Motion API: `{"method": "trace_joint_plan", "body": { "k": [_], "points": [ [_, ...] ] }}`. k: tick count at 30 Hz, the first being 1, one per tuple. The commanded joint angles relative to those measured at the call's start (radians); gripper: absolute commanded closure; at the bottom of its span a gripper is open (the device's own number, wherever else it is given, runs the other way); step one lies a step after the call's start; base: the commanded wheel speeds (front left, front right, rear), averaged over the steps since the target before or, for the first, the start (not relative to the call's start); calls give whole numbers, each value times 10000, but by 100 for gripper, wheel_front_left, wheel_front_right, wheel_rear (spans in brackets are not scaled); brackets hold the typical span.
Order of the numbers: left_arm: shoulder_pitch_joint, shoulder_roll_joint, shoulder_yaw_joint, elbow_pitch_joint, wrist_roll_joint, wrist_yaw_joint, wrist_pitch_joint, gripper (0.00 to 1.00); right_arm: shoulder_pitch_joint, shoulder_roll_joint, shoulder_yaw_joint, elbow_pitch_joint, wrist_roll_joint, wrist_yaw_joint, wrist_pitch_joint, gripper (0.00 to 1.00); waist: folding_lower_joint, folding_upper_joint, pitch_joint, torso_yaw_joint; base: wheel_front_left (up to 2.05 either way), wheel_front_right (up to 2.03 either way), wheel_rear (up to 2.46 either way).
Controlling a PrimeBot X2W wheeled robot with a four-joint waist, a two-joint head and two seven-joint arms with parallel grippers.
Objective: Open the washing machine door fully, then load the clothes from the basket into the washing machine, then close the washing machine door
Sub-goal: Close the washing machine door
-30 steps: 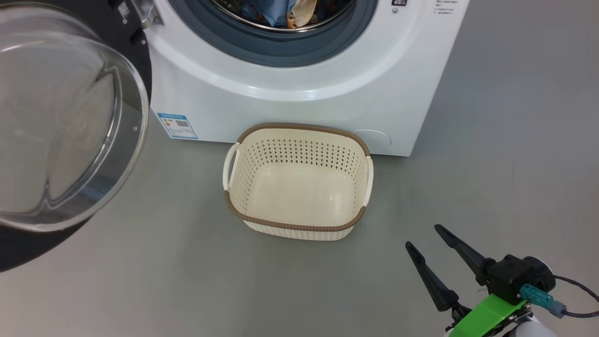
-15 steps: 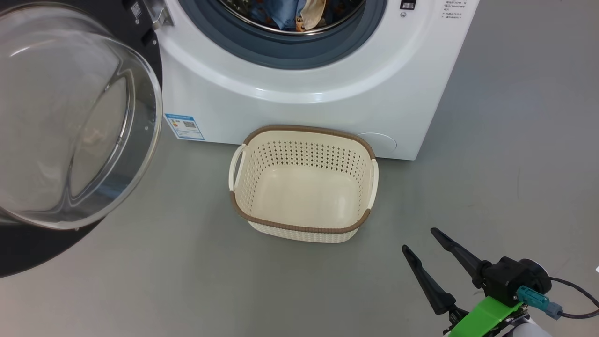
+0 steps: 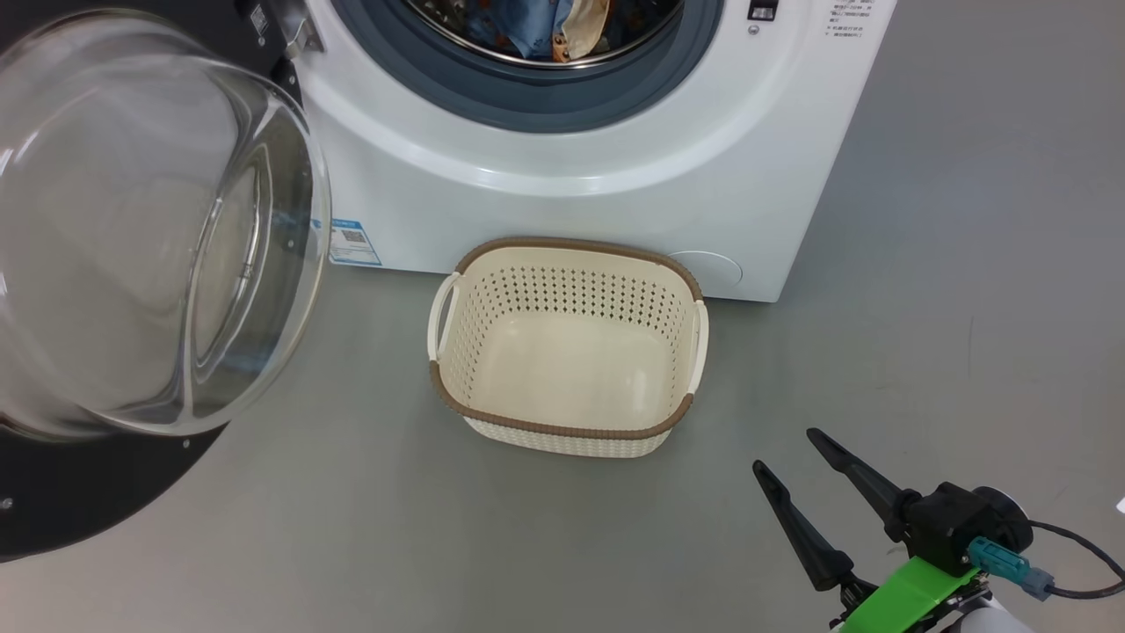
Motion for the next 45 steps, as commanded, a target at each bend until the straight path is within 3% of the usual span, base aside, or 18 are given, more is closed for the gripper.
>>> {"method": "trace_joint_plan", "body": {
  "k": [1, 10, 22, 45],
  "points": [
    [294, 394, -11, -402, -105, 99, 246, 100, -61, 21, 104, -217, 16, 16, -49, 0, 0, 0, -9, -7, 0, 0, 0],
    [611, 302, -86, -1286, -230, 439, 867, 100, 15, 450, -33, -193, -11, 16, -49, 0, 0, 0, -137, -2, 0, 0, 0],
    [1039, -339, -417, -2784, -285, 958, 1383, 100, 45, 753, -245, -170, -68, 16, -49, 0, 0, 0, -215, 160, 0, 0, 0],
    [1420, -1352, -1365, -4859, -517, 1316, 2416, 100, 129, 1254, -382, -182, -70, 16, -49, 0, 0, 0, -626, 230, 0, 0, 0]
  ]
}}
